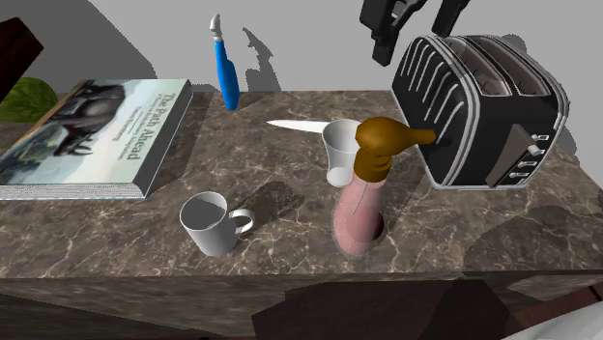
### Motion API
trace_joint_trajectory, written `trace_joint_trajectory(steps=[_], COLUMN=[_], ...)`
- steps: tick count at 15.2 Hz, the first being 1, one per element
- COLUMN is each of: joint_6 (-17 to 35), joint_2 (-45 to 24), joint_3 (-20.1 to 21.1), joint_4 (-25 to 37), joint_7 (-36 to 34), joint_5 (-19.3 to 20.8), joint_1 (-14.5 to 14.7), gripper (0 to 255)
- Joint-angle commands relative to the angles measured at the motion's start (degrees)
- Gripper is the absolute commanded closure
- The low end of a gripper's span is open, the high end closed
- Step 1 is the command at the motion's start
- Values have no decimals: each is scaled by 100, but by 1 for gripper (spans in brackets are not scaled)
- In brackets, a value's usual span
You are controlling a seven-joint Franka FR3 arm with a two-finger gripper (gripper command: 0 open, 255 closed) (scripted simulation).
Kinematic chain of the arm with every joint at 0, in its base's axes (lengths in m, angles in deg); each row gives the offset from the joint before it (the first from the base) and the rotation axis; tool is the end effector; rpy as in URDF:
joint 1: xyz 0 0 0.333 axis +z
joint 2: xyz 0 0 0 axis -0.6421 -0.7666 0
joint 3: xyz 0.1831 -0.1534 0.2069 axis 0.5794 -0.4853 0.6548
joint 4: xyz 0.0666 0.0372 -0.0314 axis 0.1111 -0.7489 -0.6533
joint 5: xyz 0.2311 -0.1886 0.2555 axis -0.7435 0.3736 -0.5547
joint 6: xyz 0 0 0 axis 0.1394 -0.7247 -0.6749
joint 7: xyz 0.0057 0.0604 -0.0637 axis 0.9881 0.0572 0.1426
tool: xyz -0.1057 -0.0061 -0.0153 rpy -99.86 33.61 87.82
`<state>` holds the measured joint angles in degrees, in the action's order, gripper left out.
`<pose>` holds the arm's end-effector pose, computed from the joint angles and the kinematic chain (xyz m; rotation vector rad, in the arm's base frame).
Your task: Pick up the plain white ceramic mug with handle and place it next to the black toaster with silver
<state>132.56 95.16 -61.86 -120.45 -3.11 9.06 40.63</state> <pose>0.3107 -0.0228 0.6193 3.0241 0.2429 0.1932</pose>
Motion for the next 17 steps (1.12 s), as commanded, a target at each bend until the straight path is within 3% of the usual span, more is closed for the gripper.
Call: trace_joint_trajectory(steps=[1,9,17], joint_6=[0,419,978], joint_2=[0,-506,-1488], joint_3=[0,859,1691], joint_4=[0,-428,-429], joint_7=[0,-1270,-2501], joint_5=[0,-609,-1172], joint_1=[0,192,384], gripper=[0,0,0])
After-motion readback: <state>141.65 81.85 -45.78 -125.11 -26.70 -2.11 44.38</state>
